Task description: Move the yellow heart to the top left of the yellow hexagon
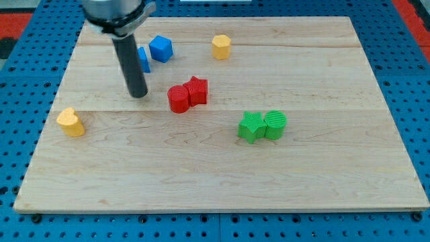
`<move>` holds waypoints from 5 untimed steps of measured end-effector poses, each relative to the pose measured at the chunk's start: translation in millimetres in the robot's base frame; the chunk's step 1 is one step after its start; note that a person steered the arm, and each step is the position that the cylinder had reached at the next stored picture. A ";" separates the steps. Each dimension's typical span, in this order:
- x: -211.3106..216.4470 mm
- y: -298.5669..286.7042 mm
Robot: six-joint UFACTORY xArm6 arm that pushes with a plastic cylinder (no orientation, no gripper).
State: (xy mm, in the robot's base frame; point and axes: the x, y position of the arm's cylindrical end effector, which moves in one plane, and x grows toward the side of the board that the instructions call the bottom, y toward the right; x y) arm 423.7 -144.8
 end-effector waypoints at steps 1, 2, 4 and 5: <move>60.8 -24.9; 92.8 -76.6; 50.9 -99.1; 17.3 -67.7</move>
State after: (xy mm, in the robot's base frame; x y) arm 441.0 -212.5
